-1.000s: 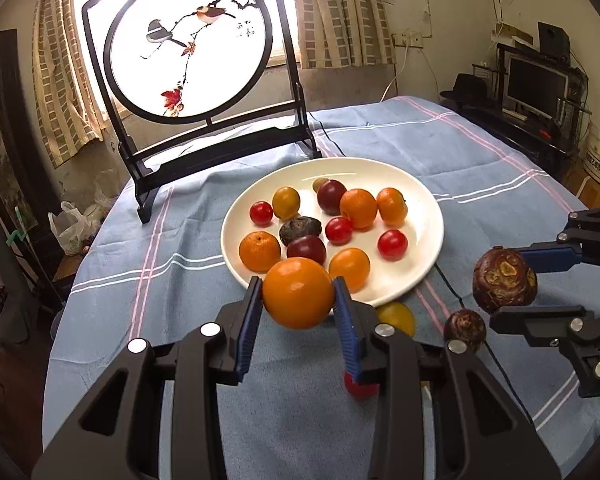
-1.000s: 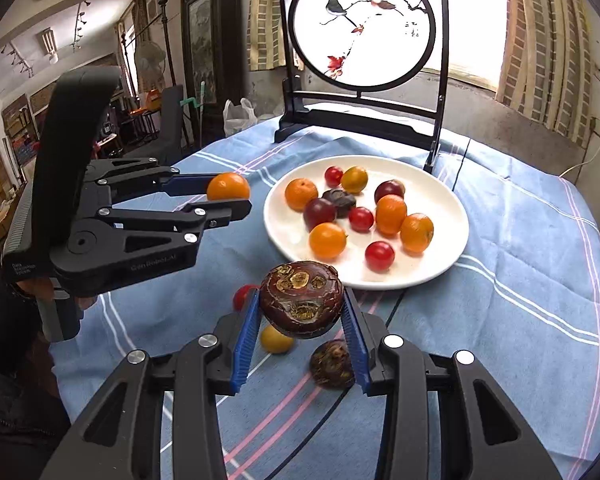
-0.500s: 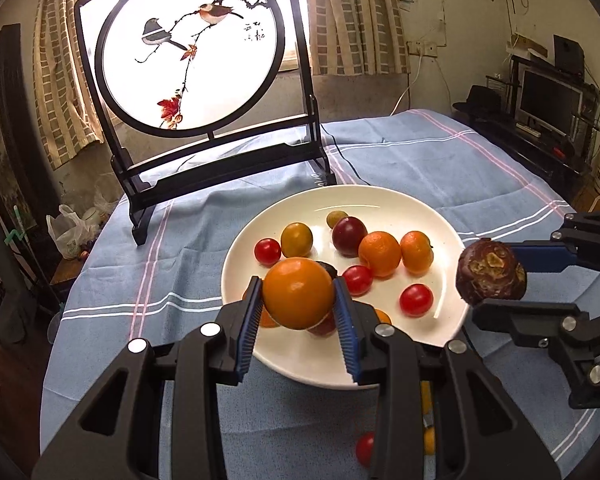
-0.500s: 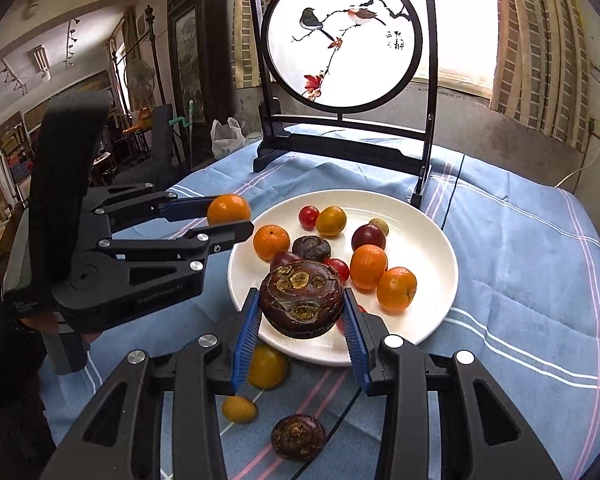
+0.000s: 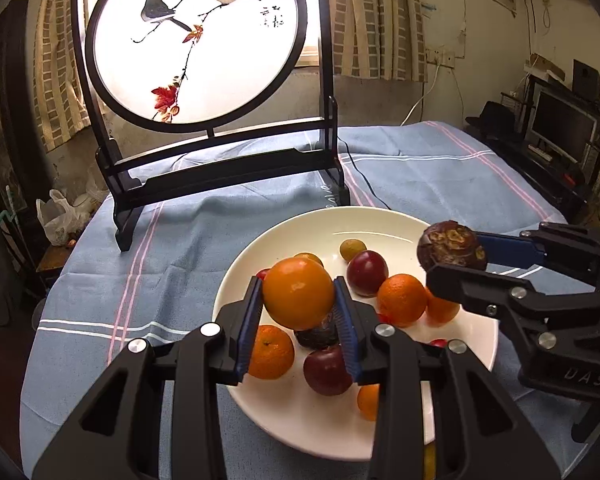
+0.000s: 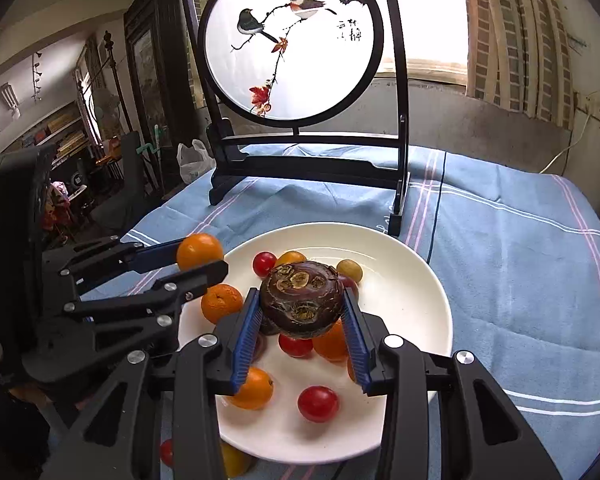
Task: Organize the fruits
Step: 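Carry the orange and brown fruit onto the plate and open both grippers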
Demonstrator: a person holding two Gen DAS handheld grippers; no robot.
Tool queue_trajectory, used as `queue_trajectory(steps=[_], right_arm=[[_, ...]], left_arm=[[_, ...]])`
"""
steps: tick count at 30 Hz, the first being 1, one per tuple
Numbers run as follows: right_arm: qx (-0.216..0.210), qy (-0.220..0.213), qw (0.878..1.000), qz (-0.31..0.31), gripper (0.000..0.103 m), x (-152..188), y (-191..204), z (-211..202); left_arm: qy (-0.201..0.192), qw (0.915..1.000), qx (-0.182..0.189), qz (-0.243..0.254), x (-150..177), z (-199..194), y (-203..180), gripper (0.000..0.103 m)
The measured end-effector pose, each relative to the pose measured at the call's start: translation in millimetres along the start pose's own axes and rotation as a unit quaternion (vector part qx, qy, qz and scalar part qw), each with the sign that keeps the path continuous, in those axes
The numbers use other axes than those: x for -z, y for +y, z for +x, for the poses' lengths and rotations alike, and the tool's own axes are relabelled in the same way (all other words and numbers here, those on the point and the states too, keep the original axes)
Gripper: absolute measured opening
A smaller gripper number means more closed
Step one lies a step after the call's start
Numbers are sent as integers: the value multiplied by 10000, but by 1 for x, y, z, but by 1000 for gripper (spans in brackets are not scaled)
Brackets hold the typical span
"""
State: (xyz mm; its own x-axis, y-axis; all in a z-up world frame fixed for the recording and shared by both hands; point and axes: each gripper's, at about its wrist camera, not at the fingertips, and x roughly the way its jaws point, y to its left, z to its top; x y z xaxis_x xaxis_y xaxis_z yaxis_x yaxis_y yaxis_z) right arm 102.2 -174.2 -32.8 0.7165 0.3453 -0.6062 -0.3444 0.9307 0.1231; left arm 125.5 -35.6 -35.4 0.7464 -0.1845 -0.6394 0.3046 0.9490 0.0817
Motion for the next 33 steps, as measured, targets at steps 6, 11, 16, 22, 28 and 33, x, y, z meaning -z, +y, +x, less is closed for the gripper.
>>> queue_trajectory(steps=[6, 11, 16, 22, 28, 33], right_arm=[[-84, -27, 9991, 411, 41, -2, -9, 14], [-17, 76, 9992, 393, 41, -4, -8, 26], [-65, -39, 9981, 611, 41, -5, -15, 25], [-71, -115, 9974, 710, 70, -6, -17, 22], [-74, -659, 9953, 709, 70, -17, -15, -18], [31, -819, 9959, 374, 70, -17, -4, -53]], left_arm=[[73, 9999, -33, 78, 0, 15, -10, 35], [73, 9999, -92, 80, 1, 21, -12, 35], [-25, 9998, -197, 74, 1, 19, -10, 35], [-171, 9995, -244, 145, 2, 14, -12, 60], [-223, 9994, -209, 163, 1, 7, -12, 61], [-337, 9991, -182, 177, 2, -12, -12, 61]])
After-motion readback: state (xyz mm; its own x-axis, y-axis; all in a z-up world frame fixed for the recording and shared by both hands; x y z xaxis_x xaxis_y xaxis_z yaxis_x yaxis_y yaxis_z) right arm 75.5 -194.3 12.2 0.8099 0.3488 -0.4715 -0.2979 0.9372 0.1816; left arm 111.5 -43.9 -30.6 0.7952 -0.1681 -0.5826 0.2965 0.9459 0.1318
